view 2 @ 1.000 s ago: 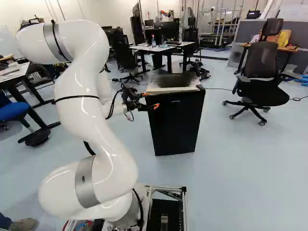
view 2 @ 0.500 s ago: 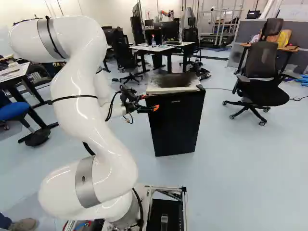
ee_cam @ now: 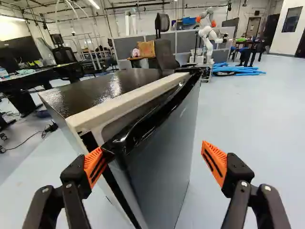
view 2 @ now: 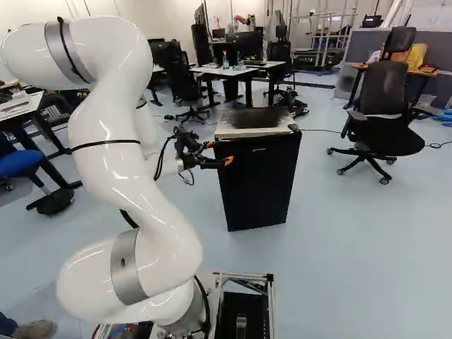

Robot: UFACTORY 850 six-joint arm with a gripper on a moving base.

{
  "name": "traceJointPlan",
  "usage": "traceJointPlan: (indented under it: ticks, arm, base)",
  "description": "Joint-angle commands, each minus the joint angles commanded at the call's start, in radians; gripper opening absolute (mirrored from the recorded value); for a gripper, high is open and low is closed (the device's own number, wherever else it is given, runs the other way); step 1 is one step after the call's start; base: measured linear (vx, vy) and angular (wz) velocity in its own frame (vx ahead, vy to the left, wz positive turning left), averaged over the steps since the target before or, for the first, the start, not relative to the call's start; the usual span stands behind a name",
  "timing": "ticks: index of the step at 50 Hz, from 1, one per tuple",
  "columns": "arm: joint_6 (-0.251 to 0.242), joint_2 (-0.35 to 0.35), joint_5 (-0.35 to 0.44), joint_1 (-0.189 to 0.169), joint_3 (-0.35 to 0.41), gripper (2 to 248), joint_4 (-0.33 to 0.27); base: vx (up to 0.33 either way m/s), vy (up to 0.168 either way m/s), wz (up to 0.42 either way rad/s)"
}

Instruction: Grab a drink from the fridge

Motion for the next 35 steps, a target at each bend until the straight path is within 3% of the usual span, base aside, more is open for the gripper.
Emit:
traceJointPlan:
  ticks: [35]
  arm:
    - [0.000, 0.056, 0.000, 0.030, 0.103, 247, 0.007]
  base:
    - [0.000, 0.000, 0.000]
